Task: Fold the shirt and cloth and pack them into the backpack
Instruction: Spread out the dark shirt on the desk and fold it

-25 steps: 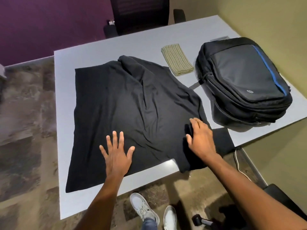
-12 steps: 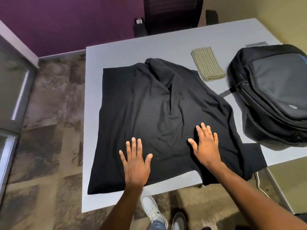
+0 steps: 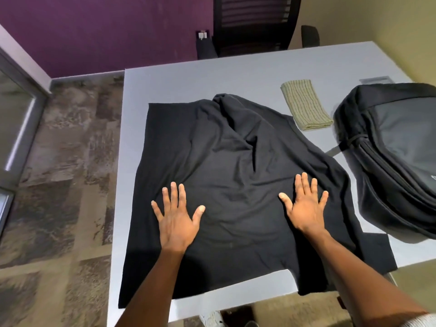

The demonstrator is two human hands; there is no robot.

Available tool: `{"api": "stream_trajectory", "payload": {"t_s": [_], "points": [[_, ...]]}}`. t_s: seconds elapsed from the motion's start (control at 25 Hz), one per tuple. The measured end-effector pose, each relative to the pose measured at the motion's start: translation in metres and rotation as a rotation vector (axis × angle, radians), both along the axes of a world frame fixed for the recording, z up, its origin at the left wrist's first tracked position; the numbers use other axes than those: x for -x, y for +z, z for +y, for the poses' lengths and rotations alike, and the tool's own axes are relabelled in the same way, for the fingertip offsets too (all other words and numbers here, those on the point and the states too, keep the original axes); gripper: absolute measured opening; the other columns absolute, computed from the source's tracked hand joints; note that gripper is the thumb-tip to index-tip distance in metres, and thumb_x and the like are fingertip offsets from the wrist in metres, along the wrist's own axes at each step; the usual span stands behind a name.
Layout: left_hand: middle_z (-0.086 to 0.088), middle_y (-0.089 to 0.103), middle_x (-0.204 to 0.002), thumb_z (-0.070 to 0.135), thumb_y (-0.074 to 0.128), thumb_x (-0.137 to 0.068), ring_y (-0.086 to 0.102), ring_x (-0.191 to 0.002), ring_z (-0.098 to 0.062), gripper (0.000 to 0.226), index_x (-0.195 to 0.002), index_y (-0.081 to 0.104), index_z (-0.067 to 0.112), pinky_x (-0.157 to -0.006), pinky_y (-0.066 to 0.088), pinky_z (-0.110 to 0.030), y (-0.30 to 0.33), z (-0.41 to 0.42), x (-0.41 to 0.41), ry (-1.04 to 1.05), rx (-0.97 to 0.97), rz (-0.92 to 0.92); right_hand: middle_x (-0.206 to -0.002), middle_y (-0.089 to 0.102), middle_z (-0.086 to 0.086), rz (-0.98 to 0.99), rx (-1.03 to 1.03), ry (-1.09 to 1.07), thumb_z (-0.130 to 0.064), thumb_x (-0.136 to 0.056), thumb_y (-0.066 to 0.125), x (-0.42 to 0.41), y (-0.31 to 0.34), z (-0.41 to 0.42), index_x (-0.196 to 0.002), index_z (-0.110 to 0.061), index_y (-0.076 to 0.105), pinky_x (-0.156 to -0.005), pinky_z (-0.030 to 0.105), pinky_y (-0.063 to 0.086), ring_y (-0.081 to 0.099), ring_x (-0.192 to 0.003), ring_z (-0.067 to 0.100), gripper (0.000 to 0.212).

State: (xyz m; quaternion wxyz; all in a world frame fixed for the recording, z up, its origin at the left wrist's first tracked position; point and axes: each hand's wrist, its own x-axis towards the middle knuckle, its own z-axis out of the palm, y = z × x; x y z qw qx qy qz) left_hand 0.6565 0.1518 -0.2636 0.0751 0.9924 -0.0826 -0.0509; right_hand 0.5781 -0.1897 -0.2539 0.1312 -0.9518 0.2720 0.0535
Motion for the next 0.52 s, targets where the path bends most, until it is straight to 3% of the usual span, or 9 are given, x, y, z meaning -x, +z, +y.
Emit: {"api": "stream_trajectory", "payload": {"t_s": [0.12, 0.24, 0.36, 0.52], "points": [[-0.007, 0.013, -0.167, 0.067, 0.018, -0.096, 0.005, -0.155, -0.031, 0.082, -0.159, 0.02, 0.015, -0.12, 0.006, -0.065, 0.008, -0.004, 0.002, 0.053, 0.03, 0.003, -0.168, 0.0, -0.001, 0.009, -0.012, -0.044, -0.067, -0.097, 0.023, -0.004, 0.004, 0.002, -0.16, -0.018, 0.007, -0.121, 0.057, -0.003, -0.005, -0.155, 0.024, 0.081], [-0.007, 0.015, -0.167, 0.059, 0.021, -0.099, 0.007, -0.155, -0.03, 0.072, -0.158, 0.024, 0.019, -0.121, 0.007, -0.062, 0.019, -0.009, -0.011, -0.055, 0.051, -0.043, -0.164, 0.023, 0.01, -0.166, -0.016, -0.054, -0.055, -0.102, 0.031, -0.019, 0.017, 0.011, -0.155, -0.01, 0.028, -0.122, 0.054, 0.014, 0.017, -0.152, 0.029, 0.07], [-0.005, 0.012, -0.168, 0.054, 0.022, -0.1, 0.006, -0.155, -0.028, 0.067, -0.159, 0.022, 0.021, -0.122, 0.01, -0.059, 0.034, -0.021, -0.059, -0.117, 0.14, -0.058, -0.152, 0.044, 0.018, -0.391, -0.049, 0.02, -0.038, -0.103, 0.043, -0.057, 0.035, 0.014, -0.144, -0.002, 0.045, -0.114, 0.052, 0.031, 0.04, -0.14, 0.036, 0.054], [-0.006, 0.006, -0.168, 0.049, 0.029, -0.101, 0.002, -0.155, -0.029, 0.067, -0.16, 0.015, 0.019, -0.124, 0.008, -0.055, 0.052, -0.034, -0.122, -0.117, 0.196, -0.044, -0.13, 0.058, 0.014, -0.465, -0.11, 0.091, -0.028, -0.1, 0.053, -0.125, 0.058, 0.007, -0.132, -0.004, 0.051, -0.098, 0.045, 0.041, 0.053, -0.118, 0.038, 0.04]]}}
